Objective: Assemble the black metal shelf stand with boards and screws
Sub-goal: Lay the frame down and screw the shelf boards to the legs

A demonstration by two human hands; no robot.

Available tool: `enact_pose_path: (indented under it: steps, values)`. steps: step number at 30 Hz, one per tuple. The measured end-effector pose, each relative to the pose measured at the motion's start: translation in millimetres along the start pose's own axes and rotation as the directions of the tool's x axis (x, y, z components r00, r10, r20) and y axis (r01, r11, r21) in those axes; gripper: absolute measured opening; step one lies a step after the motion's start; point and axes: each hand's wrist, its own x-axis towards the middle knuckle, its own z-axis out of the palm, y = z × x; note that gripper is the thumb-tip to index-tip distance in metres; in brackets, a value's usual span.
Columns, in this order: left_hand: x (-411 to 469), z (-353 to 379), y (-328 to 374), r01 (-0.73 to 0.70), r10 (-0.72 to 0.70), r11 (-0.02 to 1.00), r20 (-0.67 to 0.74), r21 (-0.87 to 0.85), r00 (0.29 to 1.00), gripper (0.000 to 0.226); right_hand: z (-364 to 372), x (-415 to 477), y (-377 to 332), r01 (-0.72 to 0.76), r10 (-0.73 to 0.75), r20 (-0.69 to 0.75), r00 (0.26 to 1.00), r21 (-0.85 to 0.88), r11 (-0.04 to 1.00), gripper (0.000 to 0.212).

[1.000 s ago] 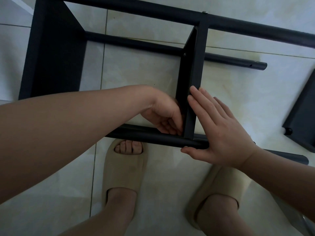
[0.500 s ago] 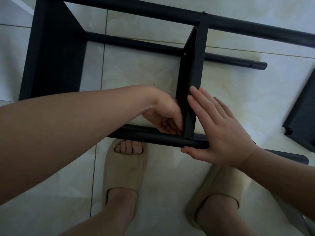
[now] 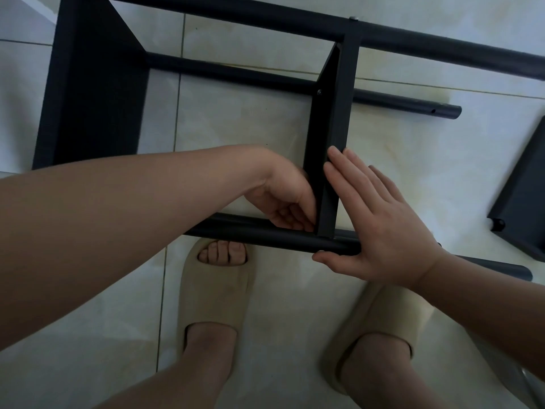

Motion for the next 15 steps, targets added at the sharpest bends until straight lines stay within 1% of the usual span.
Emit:
enact_pose_path:
  steps: [6, 11, 15]
  values:
    - [0.4, -0.7, 3.6, 0.001, -0.001, 1.000, -0.020, -0.002, 1.000, 0.011, -0.5, 0.0, -0.1, -0.003, 0.003, 0.001, 1.000, 0.004, 1.000, 0.106]
    - [-1.3, -0.6, 2.9, -0.054, 0.053, 0.998, -0.017, -0.012, 0.998, 0.013, -0.5, 0.2, 0.0, -0.004, 0.004, 0.009, 1.000, 0.005, 1.000, 0.107]
    - [-1.7, -0.4, -0.9, -0.090, 0.089, 0.995, -0.020, -0.047, 0.996, 0.023, -0.5, 0.0, -0.1, -0.004, 0.004, 0.013, 1.000, 0.002, 1.000, 0.106]
